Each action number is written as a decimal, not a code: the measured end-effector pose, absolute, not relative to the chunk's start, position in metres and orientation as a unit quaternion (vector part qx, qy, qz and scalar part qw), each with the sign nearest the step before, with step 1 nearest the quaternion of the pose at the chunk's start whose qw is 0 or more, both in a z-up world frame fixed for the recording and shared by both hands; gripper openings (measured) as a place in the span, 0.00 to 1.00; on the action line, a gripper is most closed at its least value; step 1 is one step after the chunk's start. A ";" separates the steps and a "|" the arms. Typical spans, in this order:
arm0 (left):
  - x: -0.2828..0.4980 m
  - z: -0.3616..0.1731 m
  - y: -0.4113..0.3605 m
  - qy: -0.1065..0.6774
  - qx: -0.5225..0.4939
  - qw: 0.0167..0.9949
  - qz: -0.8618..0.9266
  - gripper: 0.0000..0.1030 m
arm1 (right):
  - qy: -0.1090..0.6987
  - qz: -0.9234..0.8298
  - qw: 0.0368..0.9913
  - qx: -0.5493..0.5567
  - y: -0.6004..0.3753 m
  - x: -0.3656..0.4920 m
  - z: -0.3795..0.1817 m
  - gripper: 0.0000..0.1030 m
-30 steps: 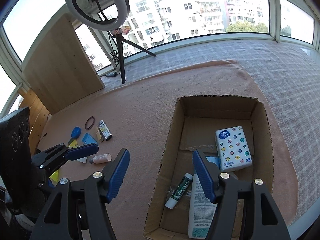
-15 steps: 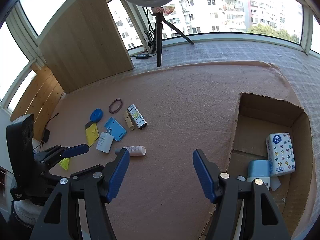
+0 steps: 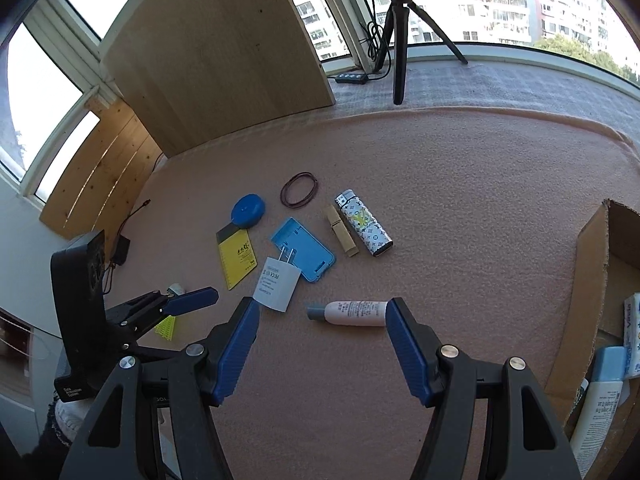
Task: Organize objects
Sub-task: 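Move the right gripper to the white USB charger and close on it, then lift the charger with the right gripper and carry it over the box, then lower the charger into the box and open the right gripper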
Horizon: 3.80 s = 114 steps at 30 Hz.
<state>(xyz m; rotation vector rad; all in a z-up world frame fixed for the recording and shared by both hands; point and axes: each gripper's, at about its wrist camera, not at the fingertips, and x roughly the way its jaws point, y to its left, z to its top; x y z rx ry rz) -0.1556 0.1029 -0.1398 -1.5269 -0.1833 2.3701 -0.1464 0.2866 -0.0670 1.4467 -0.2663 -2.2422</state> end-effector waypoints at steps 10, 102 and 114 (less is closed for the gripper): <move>-0.175 -0.160 0.103 -0.086 -0.547 0.179 0.813 0.63 | -0.140 -0.766 0.250 0.575 0.244 -0.180 -0.107 0.60; -0.075 -0.098 0.409 0.078 -0.493 0.400 0.769 0.71 | -0.254 -0.816 0.058 0.516 0.491 -0.024 -0.076 0.59; -0.077 -0.096 0.388 0.065 -0.496 0.391 0.772 0.71 | -0.251 -0.822 0.050 0.509 0.489 -0.024 -0.073 0.62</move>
